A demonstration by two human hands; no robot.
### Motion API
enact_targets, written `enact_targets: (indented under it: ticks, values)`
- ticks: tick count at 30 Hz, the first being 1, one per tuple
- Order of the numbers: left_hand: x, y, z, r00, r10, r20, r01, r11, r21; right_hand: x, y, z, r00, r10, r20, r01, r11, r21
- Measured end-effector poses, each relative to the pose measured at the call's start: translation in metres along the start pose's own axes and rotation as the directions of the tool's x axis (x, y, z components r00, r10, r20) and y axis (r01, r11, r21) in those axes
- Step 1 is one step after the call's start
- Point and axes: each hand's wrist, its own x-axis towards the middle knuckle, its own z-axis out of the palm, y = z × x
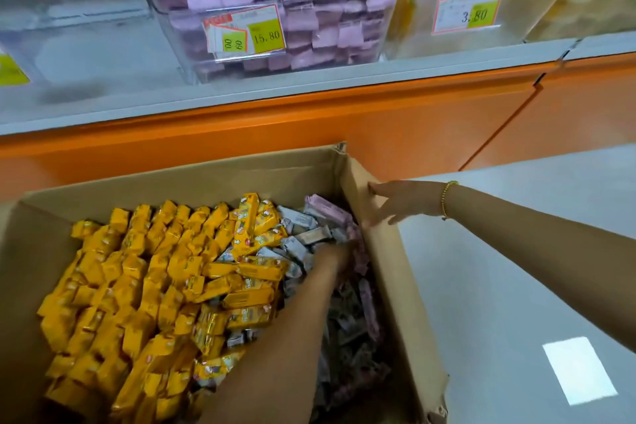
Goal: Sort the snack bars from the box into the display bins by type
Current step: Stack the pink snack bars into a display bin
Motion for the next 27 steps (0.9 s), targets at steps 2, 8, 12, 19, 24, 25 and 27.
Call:
enact_targets:
  ticks: [2, 8, 12, 19, 24, 25, 27]
  values:
    - [0.007, 0.005, 0.008, 1.0, 0.015, 0.013, -0.015, 1.0, 0.001, 0.008, -0.004, -0.002, 1.0, 0.007, 0.001, -0.007, 1.0, 0.004]
    - [0.014, 0.039, -0.027, 0.974, 0.224, -0.027, -0.149, 0.728, 0.67, 0.014, -0.009, -0.005, 0.998, 0.021, 0.053, -0.019, 0.999, -0.04]
    - [0.025, 0.066, -0.068, 0.855, 0.517, 0.023, -0.202, 0.293, 0.935, 0.014, -0.009, -0.005, 0.997, 0.005, 0.079, -0.002, 0.999, -0.036]
    - [0.049, 0.073, -0.076, 0.791, 0.537, 0.292, -0.363, 0.029, 0.931, 0.012, -0.007, -0.007, 0.998, -0.01, 0.067, 0.018, 0.992, -0.122]
    - [0.064, 0.054, -0.078, 0.808, 0.529, 0.259, -0.274, -0.052, 0.96, 0.012, -0.006, -0.008, 0.995, -0.012, 0.1, 0.023, 0.994, -0.11]
    - [0.065, 0.05, -0.08, 0.803, 0.543, 0.245, -0.264, -0.044, 0.964, 0.011, -0.007, -0.008, 0.995, -0.014, 0.101, 0.025, 0.994, -0.109]
    - [0.06, 0.043, -0.084, 0.774, 0.594, 0.219, -0.255, -0.024, 0.967, 0.011, -0.006, -0.007, 0.995, -0.02, 0.1, 0.028, 0.996, -0.082]
